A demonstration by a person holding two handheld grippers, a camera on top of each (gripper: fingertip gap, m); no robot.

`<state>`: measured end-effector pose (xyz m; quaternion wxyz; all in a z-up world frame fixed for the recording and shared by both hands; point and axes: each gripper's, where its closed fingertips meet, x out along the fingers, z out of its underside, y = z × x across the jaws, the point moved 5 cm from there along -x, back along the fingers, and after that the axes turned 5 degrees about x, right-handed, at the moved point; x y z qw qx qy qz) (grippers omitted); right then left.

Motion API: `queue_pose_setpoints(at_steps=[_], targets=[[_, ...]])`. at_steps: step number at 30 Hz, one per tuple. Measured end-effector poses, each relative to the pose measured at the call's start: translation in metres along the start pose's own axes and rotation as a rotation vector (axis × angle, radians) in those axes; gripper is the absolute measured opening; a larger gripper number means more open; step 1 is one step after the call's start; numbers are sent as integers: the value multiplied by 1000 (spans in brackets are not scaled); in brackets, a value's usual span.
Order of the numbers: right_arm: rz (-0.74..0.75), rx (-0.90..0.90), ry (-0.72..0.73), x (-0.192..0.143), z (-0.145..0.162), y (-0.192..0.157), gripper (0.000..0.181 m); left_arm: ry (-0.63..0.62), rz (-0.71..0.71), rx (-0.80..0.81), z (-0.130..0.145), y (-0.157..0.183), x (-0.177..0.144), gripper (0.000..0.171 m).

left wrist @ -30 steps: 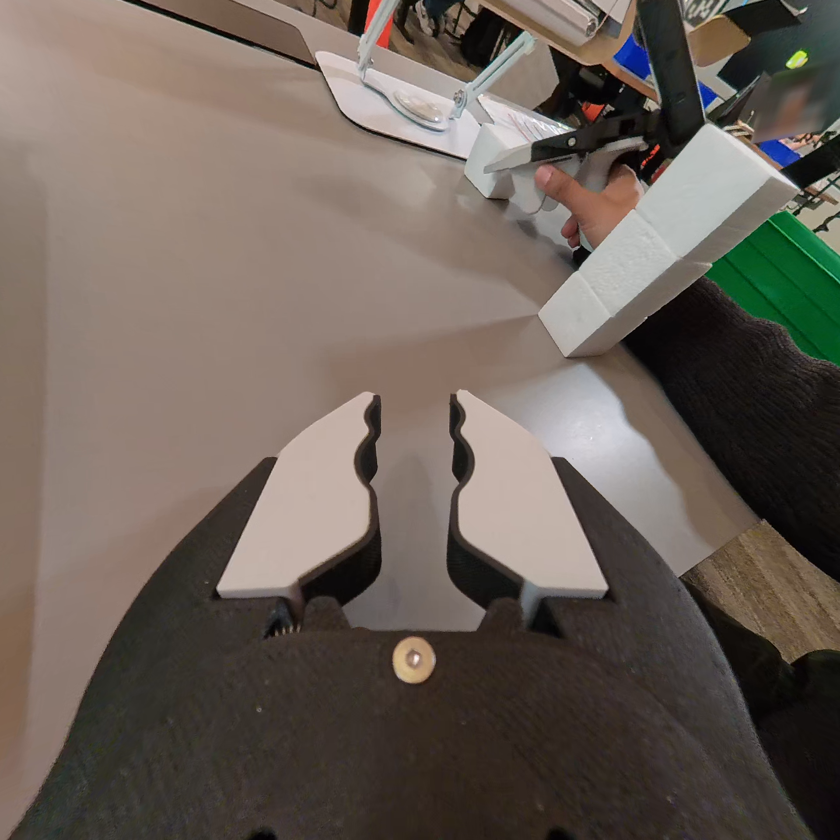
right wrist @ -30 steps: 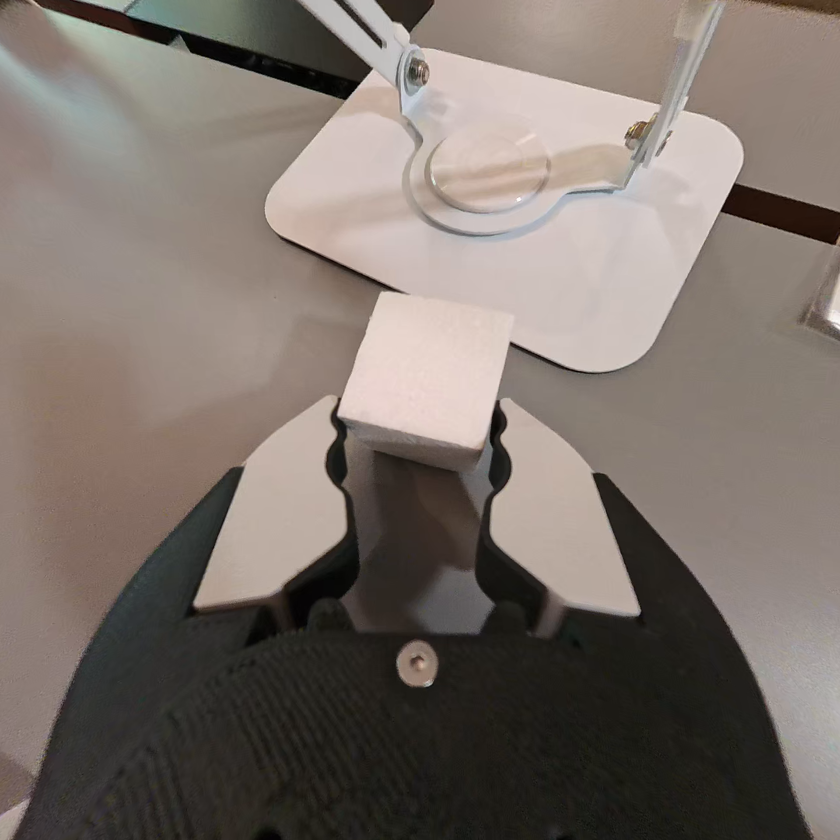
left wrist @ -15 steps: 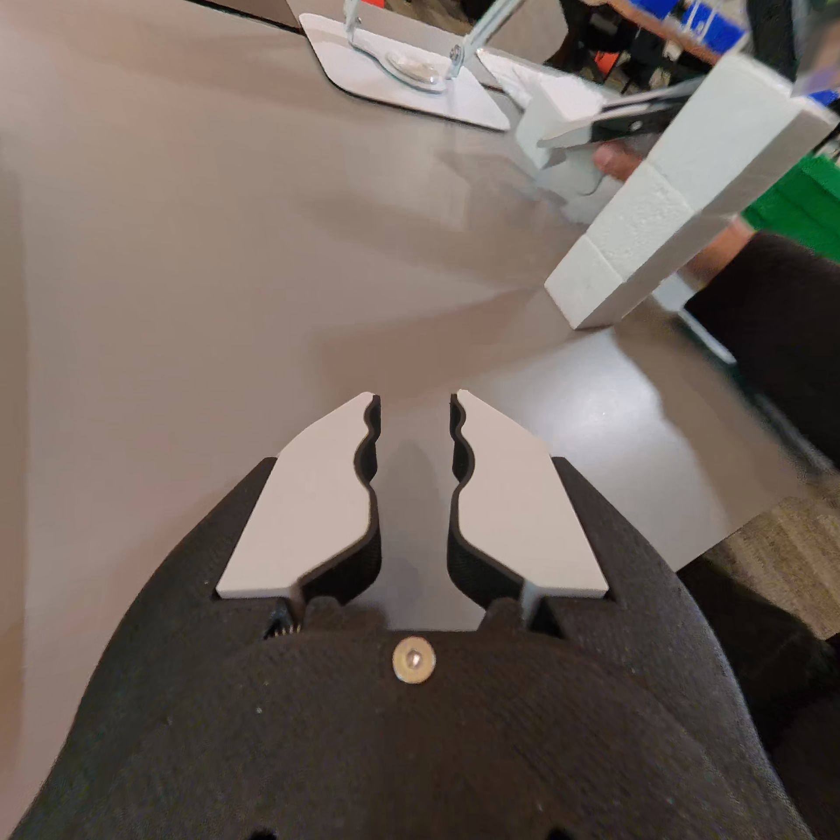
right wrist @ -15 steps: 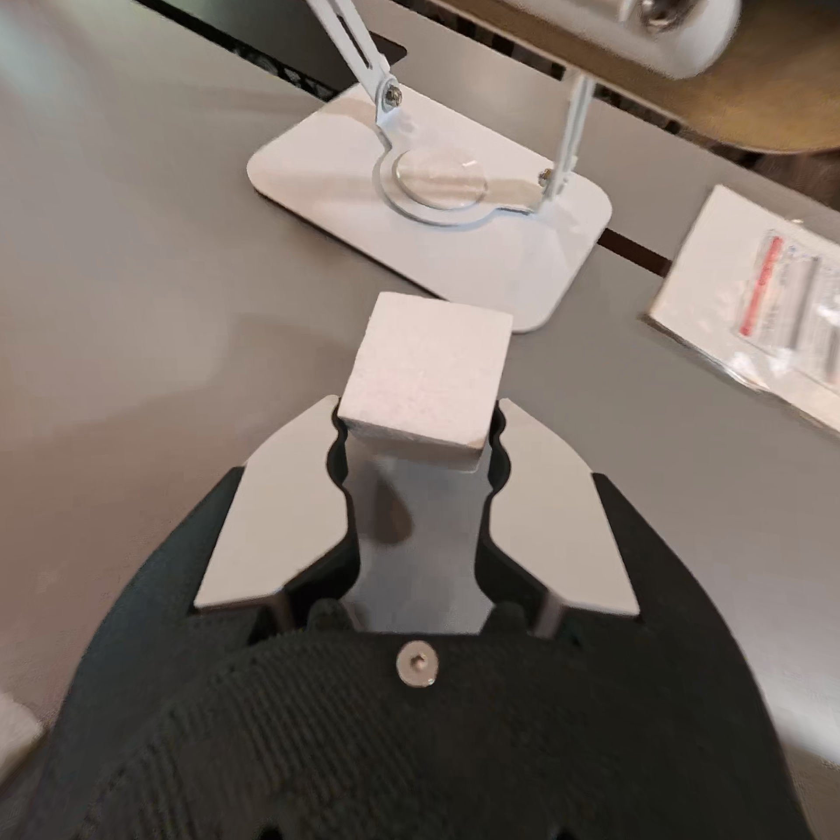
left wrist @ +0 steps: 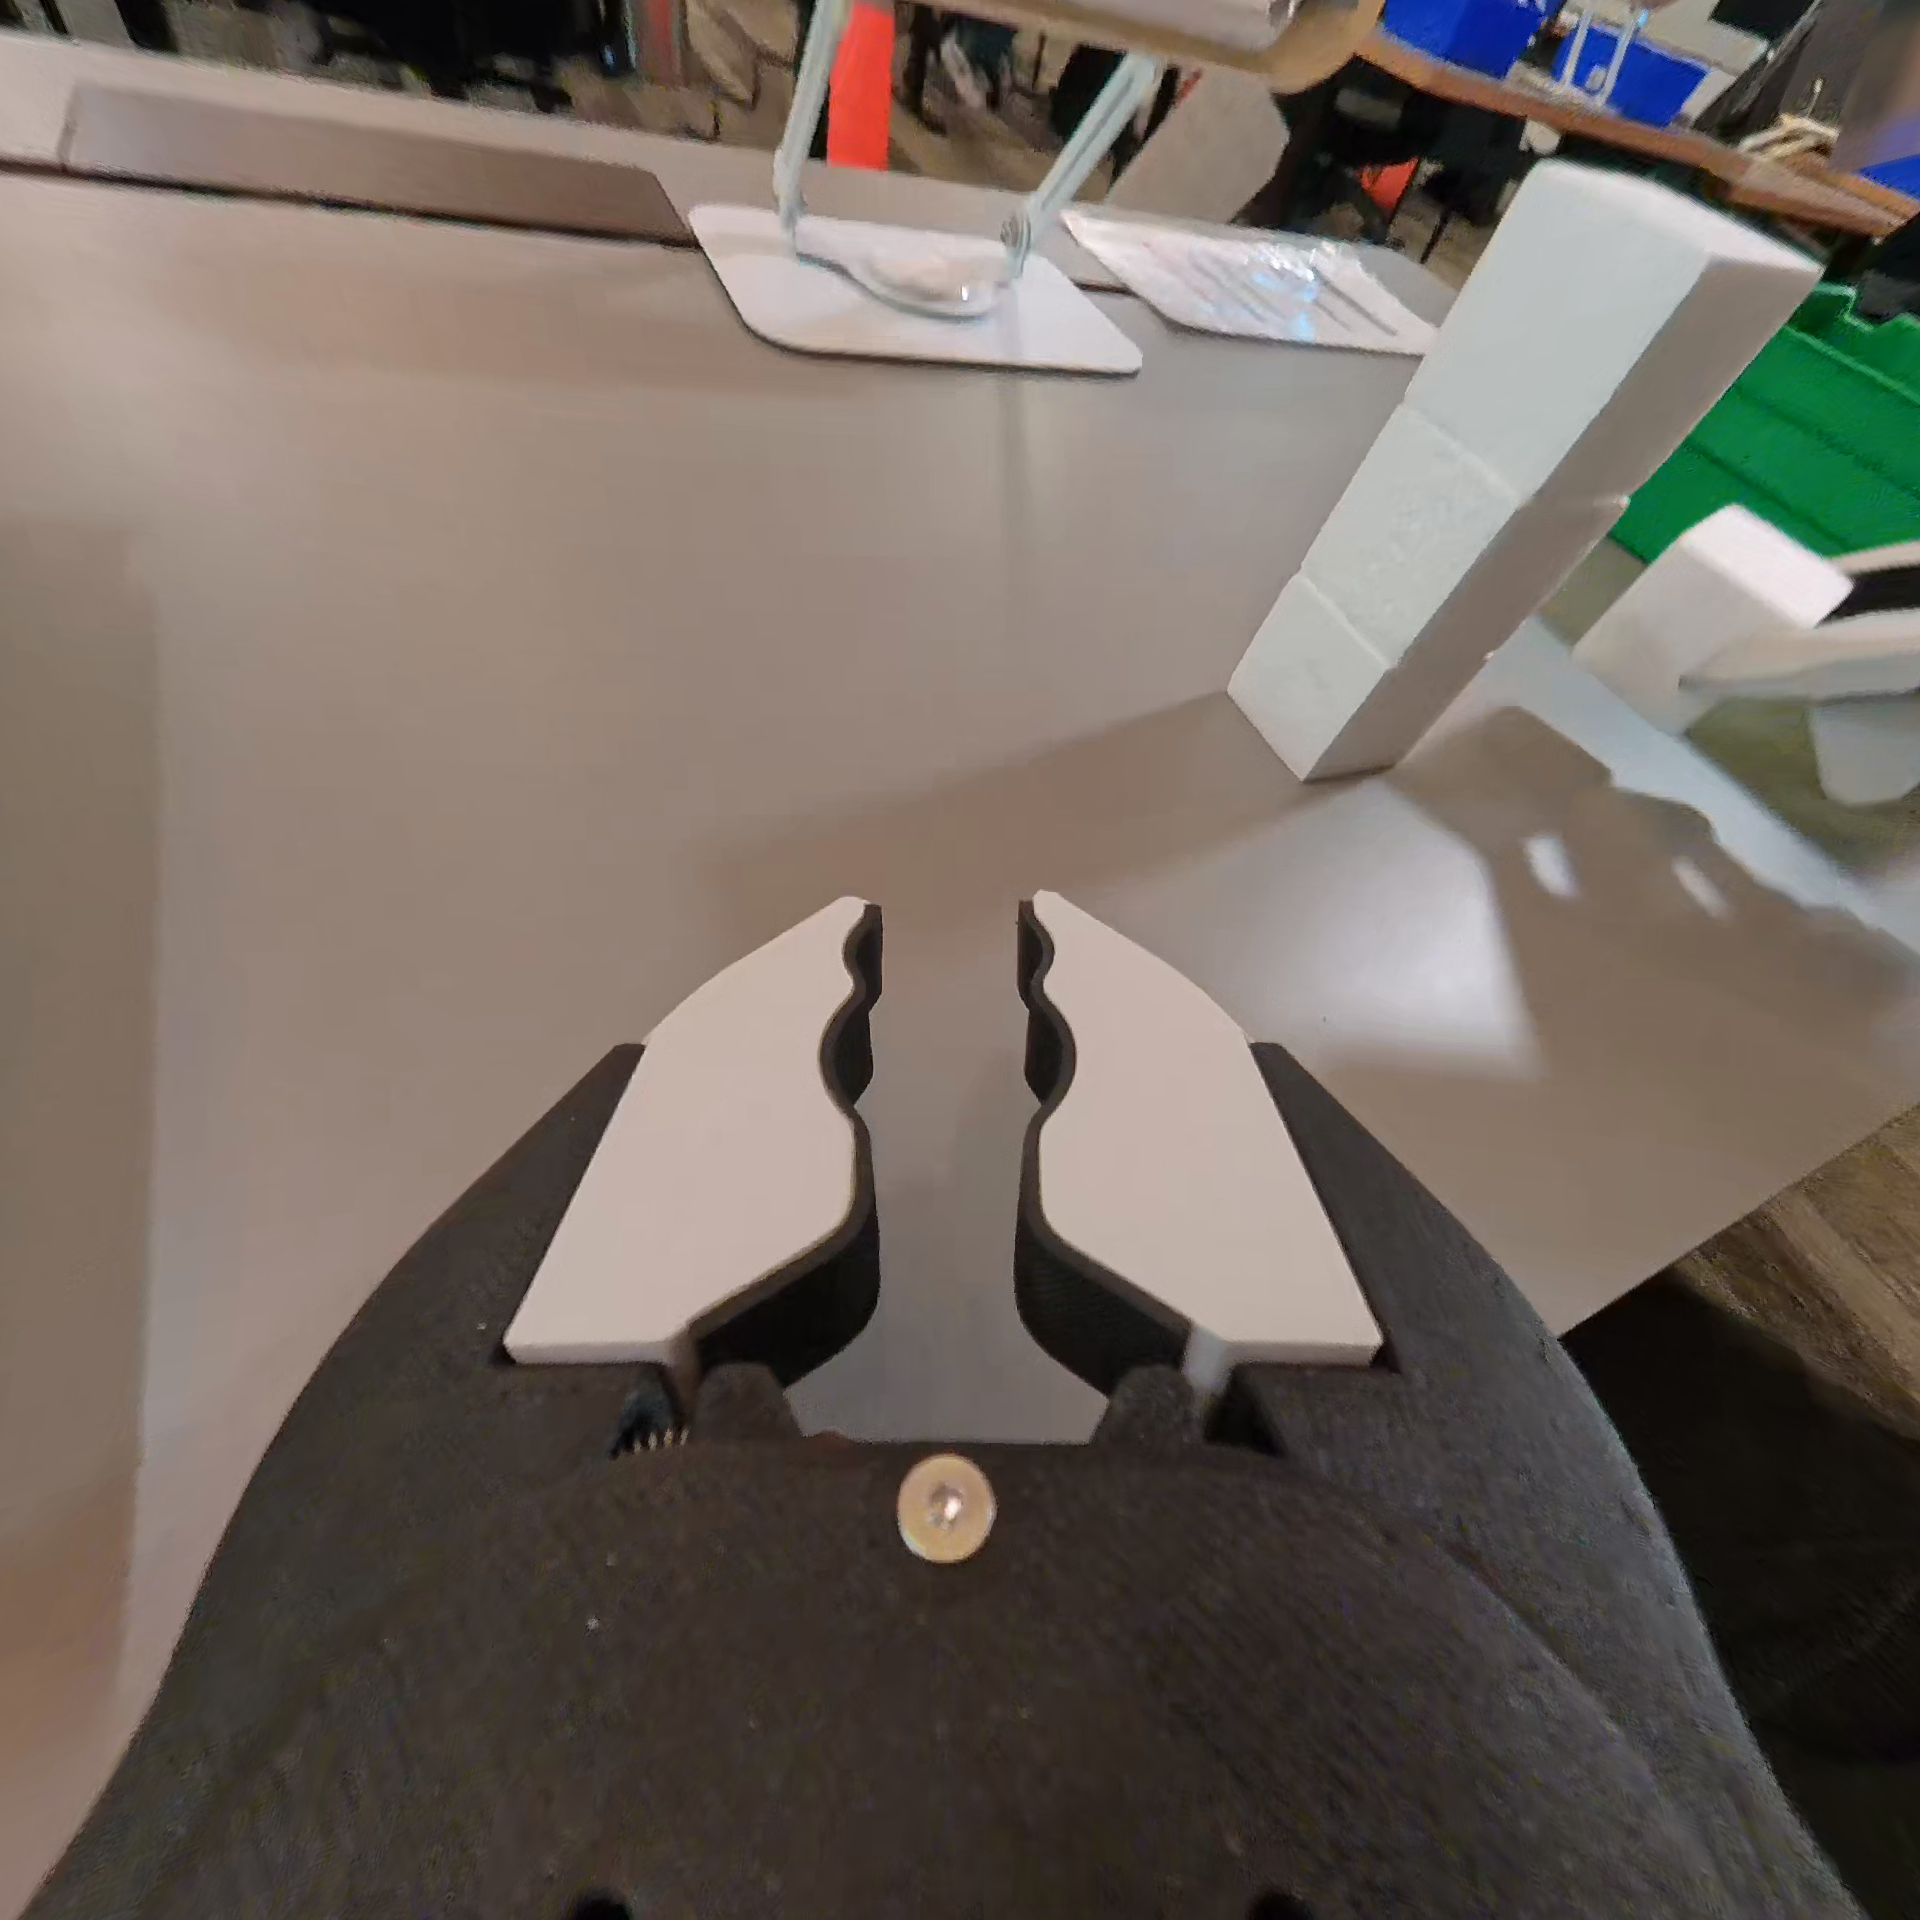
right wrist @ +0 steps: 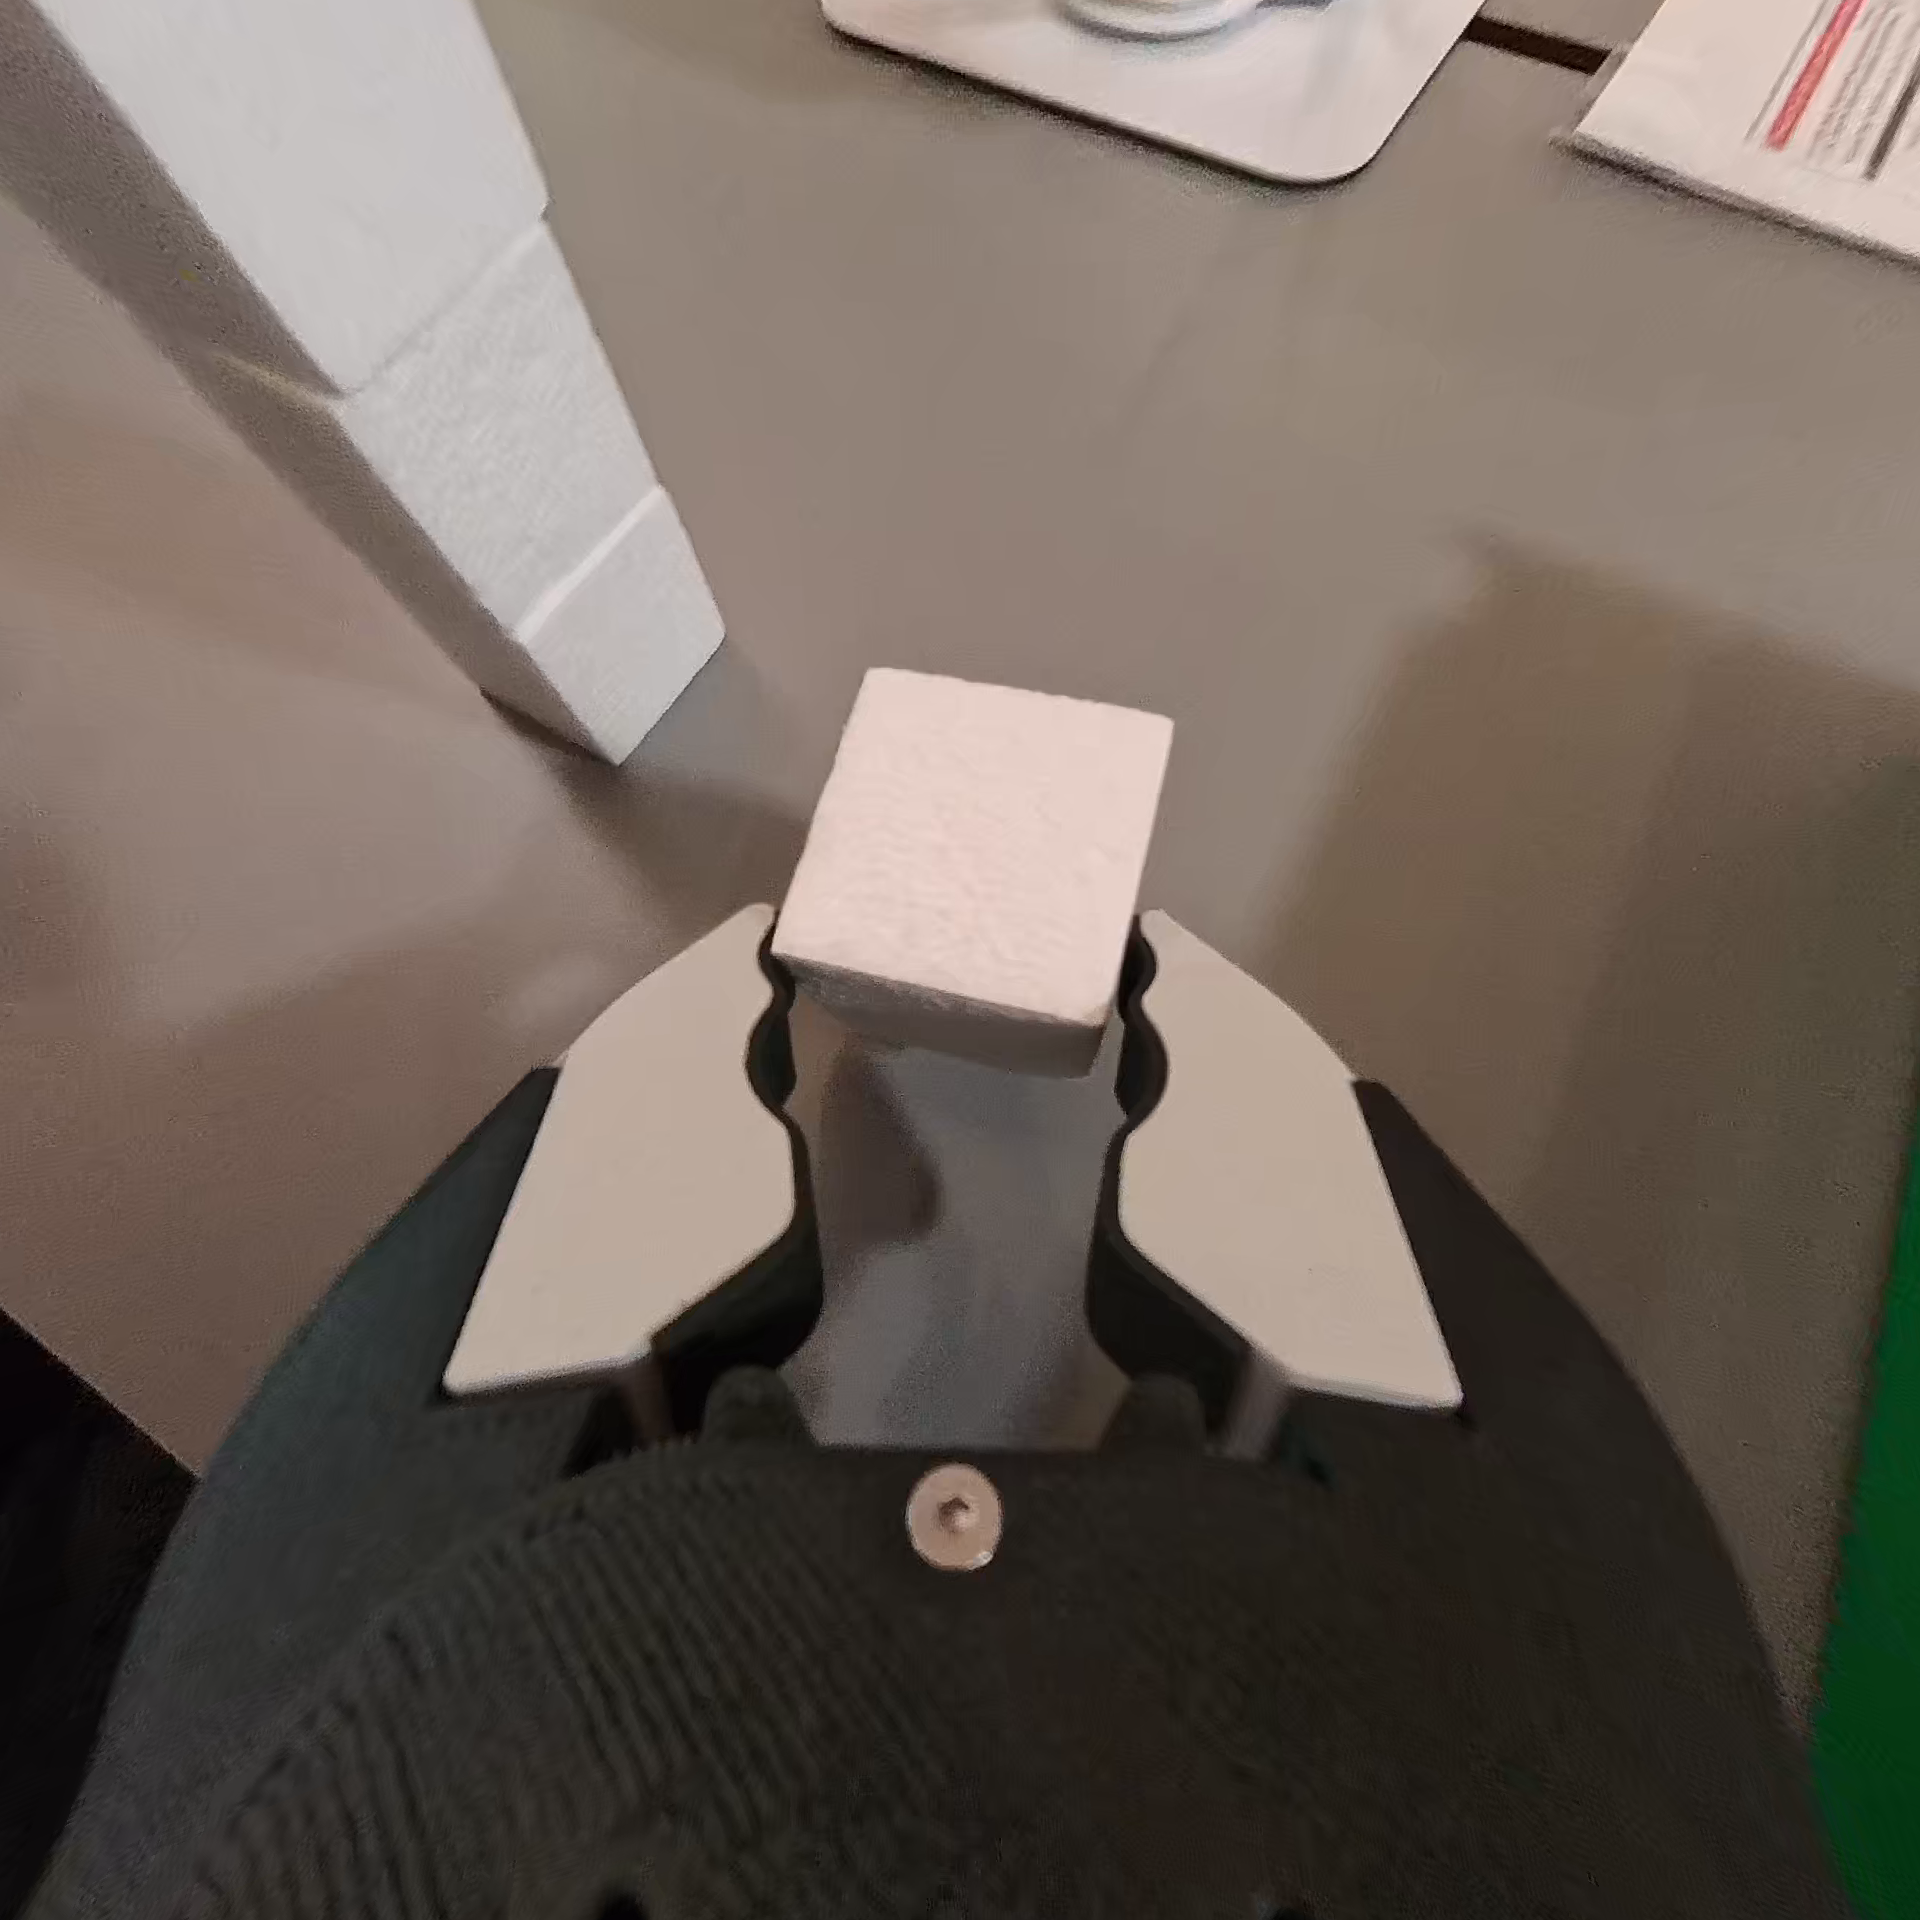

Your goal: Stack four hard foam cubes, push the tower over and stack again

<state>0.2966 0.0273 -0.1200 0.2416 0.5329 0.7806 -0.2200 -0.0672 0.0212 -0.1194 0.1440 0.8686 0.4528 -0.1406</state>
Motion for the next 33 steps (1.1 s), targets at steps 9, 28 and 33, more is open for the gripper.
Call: queue_pose_setpoints(at_steps=[9, 28, 33], targets=[[37, -101, -34, 8, 18, -12, 83, 39, 25, 56, -27, 27, 14, 20], [283, -141, 514, -63, -22, -10, 43, 11, 144, 67, -22, 43, 48, 24], [218, -110, 466, -56, -13, -4, 13, 19, 151, 19, -22, 39, 47, 26]])
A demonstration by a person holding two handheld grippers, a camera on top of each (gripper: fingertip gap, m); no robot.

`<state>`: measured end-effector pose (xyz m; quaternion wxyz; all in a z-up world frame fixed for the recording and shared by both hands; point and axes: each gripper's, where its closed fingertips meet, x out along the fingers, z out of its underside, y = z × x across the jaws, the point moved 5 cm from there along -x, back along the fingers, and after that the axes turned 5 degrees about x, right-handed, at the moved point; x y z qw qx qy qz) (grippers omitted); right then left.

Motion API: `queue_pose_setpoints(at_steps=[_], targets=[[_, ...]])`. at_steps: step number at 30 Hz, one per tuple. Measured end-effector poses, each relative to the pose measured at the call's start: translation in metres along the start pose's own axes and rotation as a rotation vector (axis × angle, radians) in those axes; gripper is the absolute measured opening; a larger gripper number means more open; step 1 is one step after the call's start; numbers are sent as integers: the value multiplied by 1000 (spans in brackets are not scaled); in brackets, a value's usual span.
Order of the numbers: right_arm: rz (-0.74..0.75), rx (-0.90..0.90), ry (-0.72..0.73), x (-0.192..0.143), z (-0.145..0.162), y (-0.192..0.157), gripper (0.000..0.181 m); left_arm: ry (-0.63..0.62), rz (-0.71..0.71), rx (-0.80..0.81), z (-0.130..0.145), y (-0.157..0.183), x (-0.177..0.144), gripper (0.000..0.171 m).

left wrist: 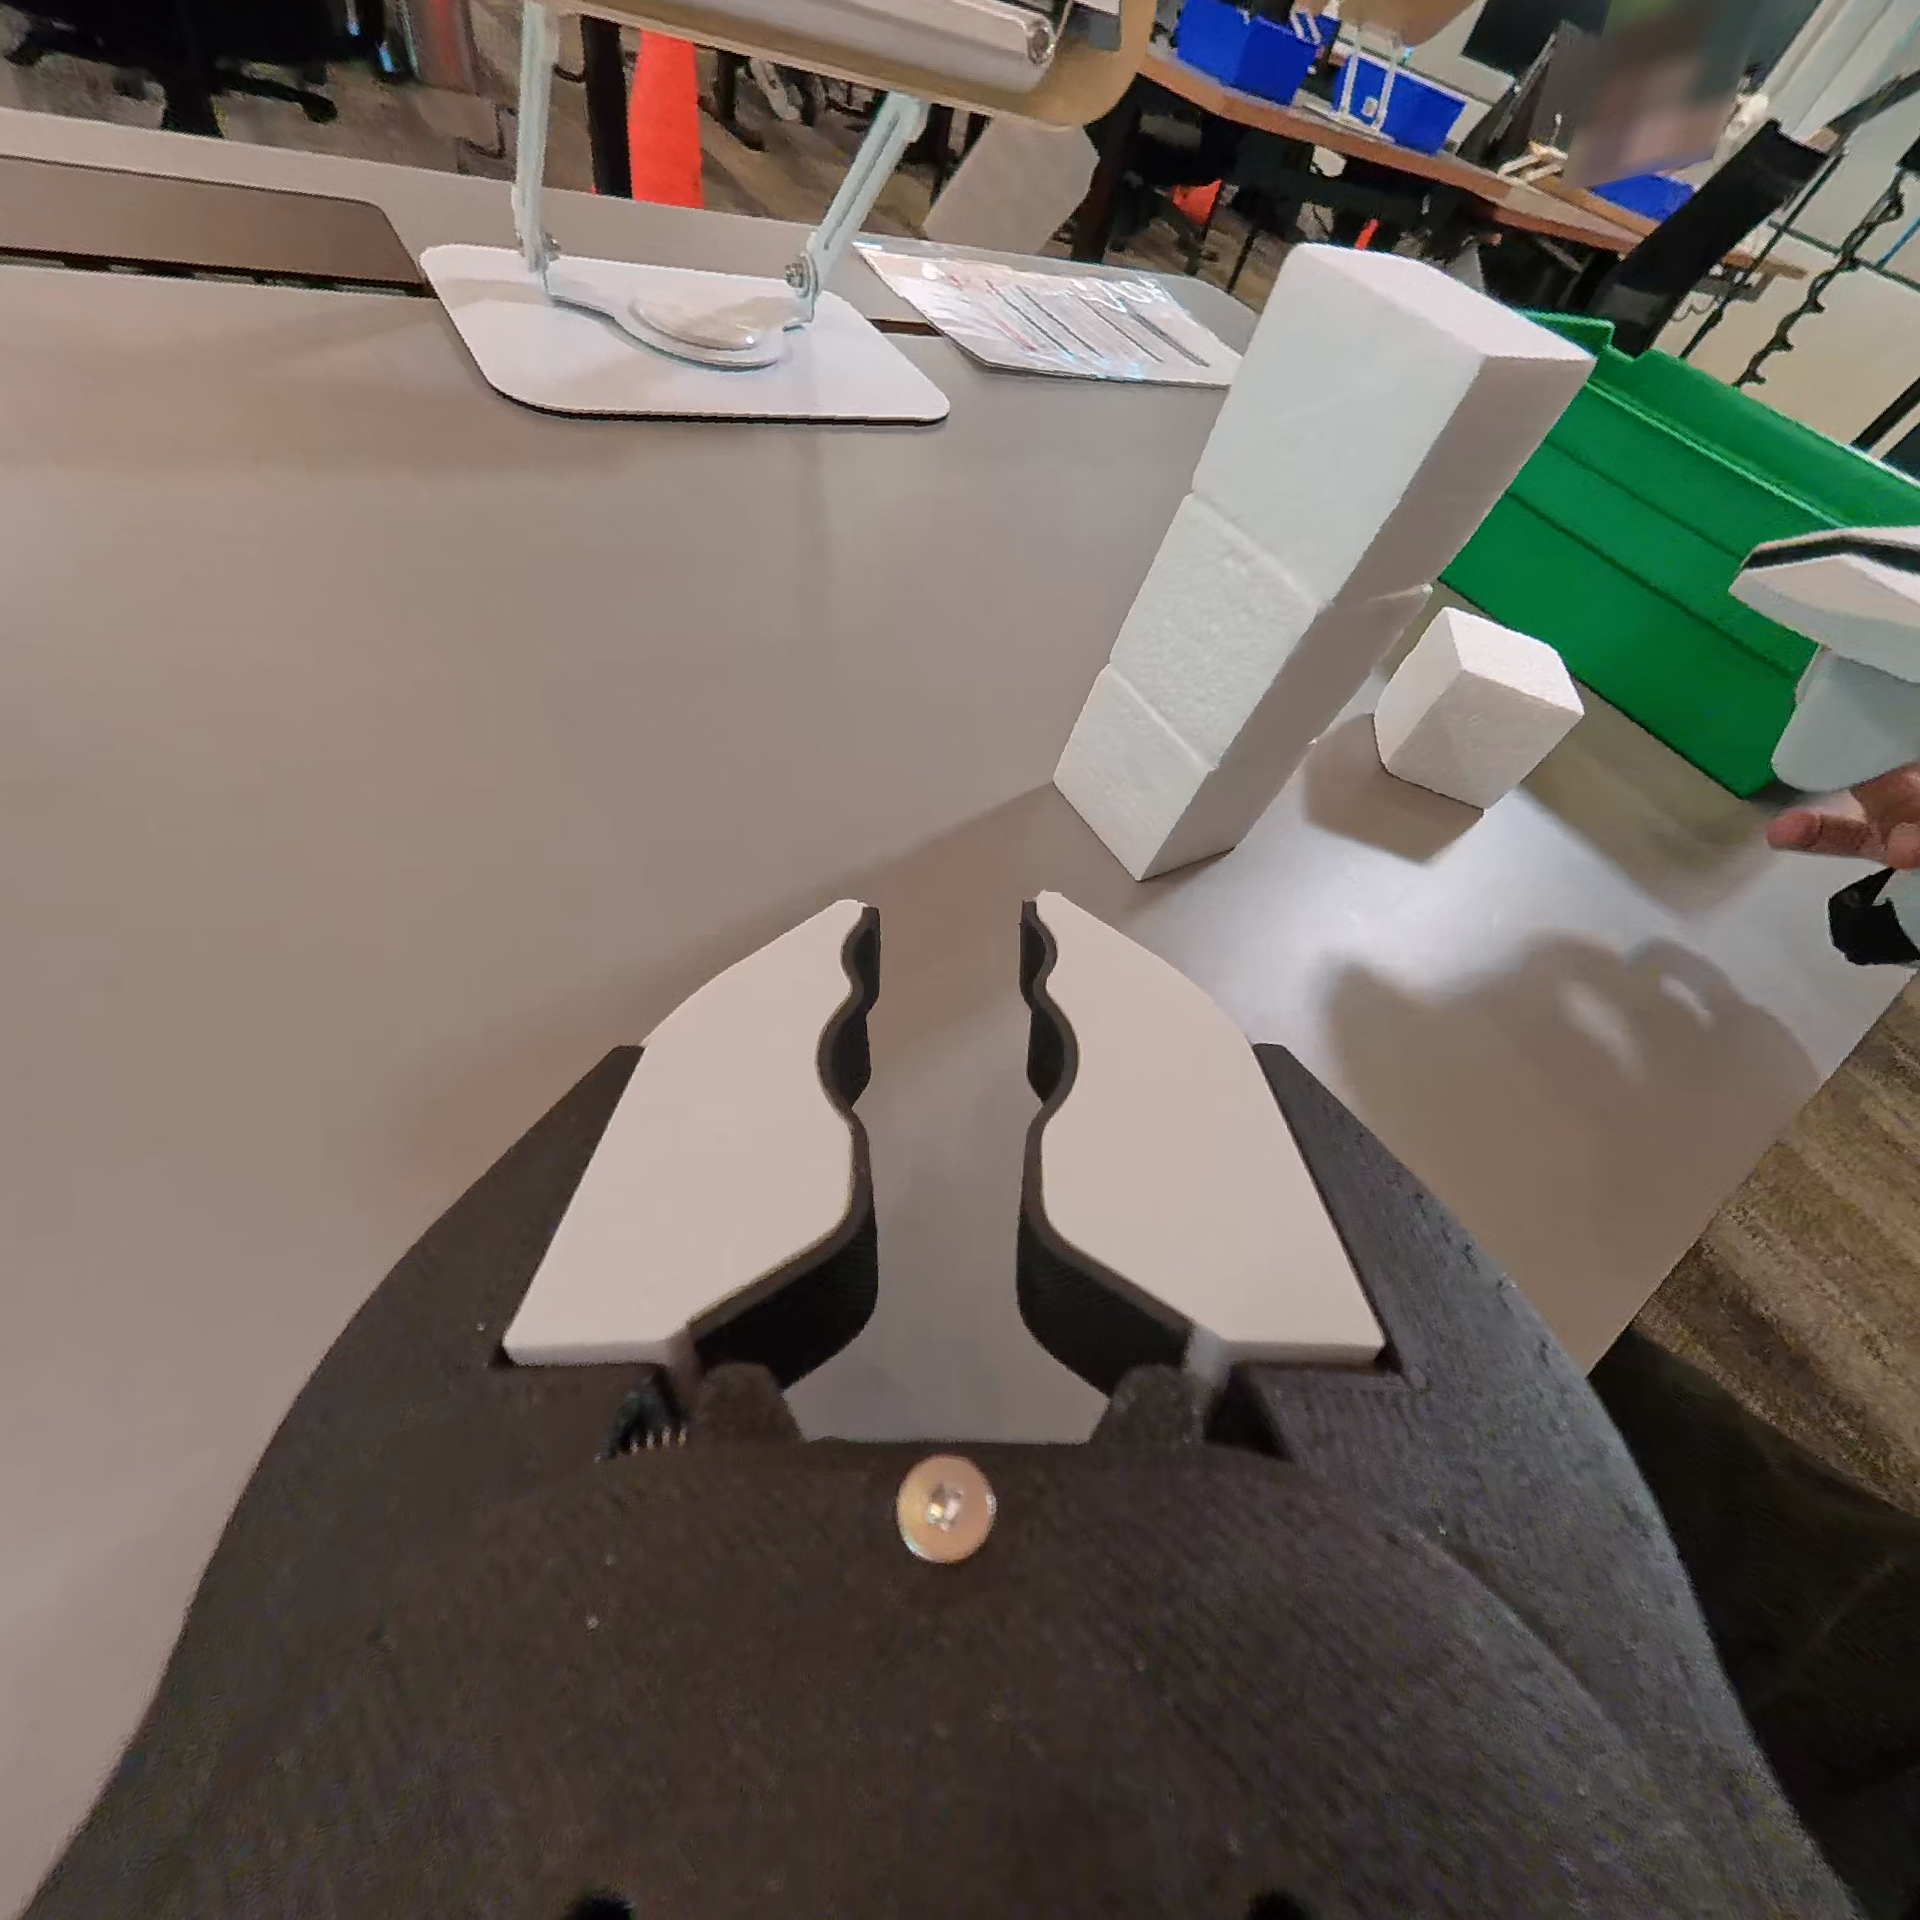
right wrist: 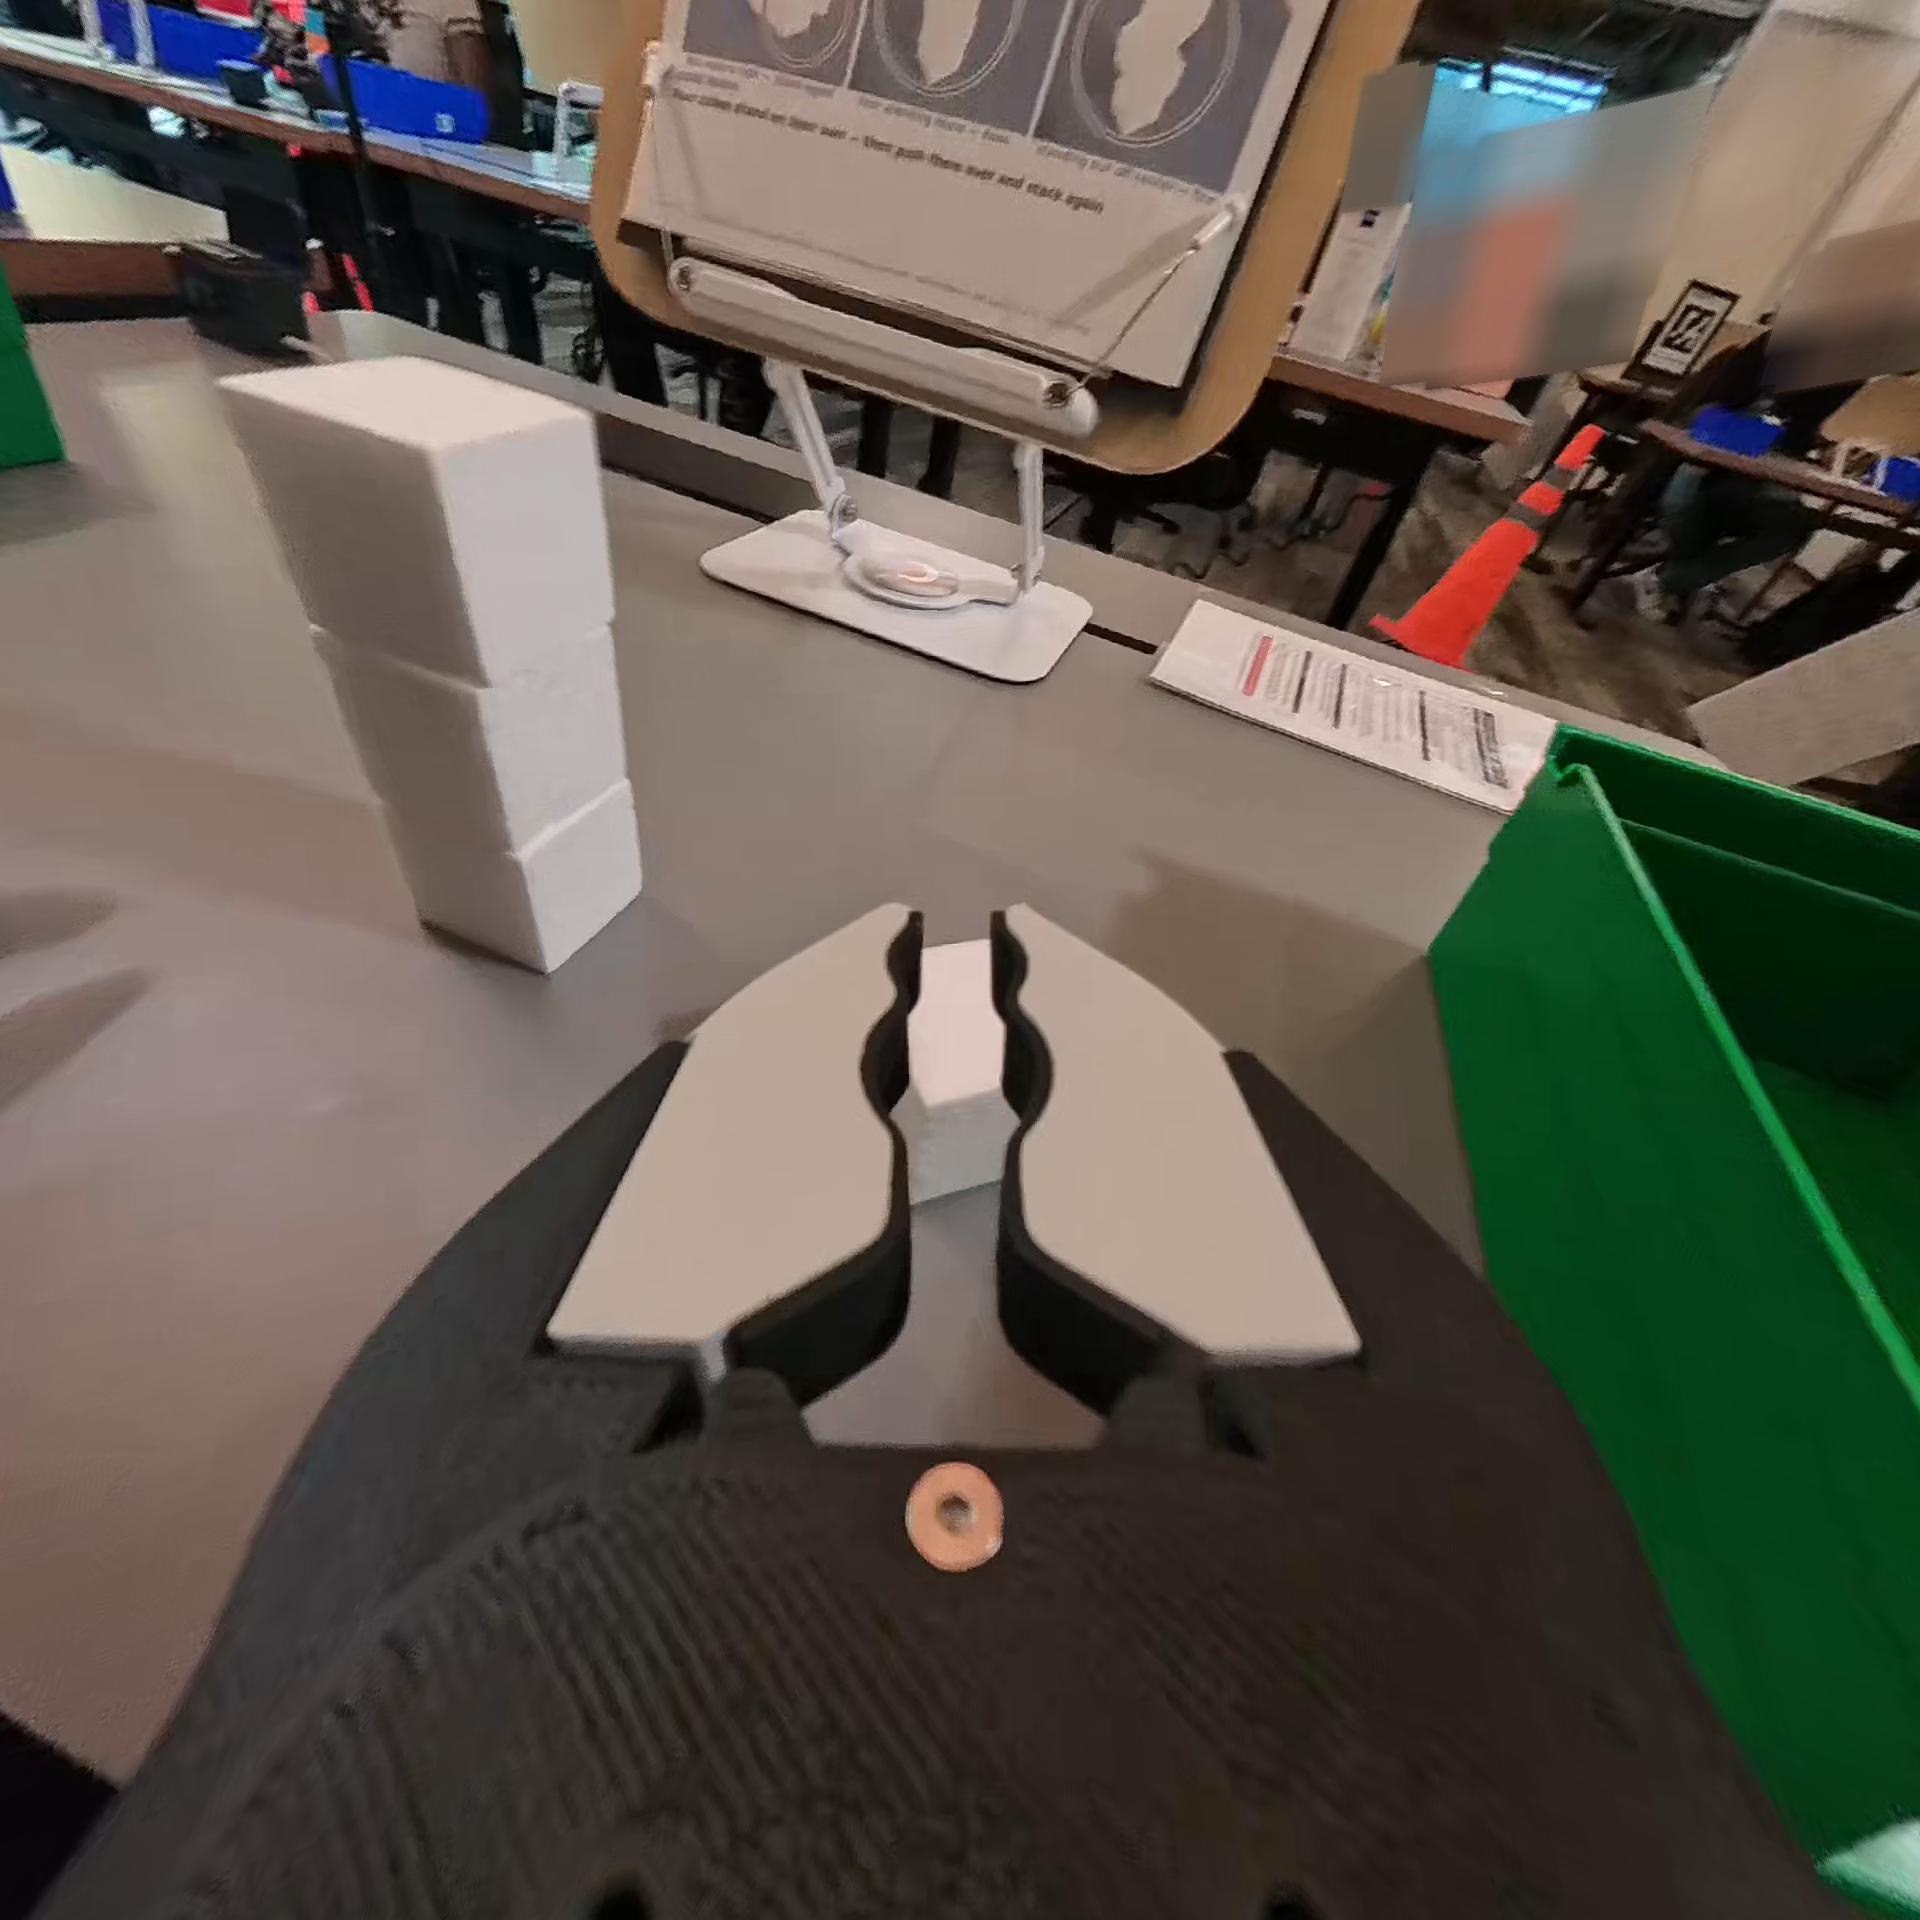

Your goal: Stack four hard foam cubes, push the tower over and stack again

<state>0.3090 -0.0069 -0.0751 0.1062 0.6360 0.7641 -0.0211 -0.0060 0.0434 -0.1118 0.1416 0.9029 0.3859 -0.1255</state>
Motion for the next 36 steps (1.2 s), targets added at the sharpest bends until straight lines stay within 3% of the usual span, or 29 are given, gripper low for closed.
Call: queue_pose_setpoints(at_steps=[7, 9, 11, 14, 17, 20, 27, 36], targets=[[2, 158, -8, -2, -3, 17, 56, 21, 30, 18, -1, 2, -3, 20], [6, 69, -24, -4, -2, 17, 51, 31, 36, 30, -2, 3, -3, 18], [-32, -55, -64, -7, 2, 11, 24, 35, 37, 33, -3, 3, -3, 18], [-75, -71, -147, -6, 14, 7, 19, 41, 38, 13, -3, 1, -4, 16], [-73, 72, -213, -4, 28, 13, 40, 50, 35, -13, -3, -3, -5, 19], [-95, 98, -273, -7, 33, 16, 52, 50, 32, -11, -3, -3, -5, 21], [-109, 44, -232, 4, 36, 15, 63, 39, 37, 1, -2, -1, -4, 21], [-278, 151, -345, 32, 52, 43, 87, 17, 55, -43, 0, -4, -2, 22]])
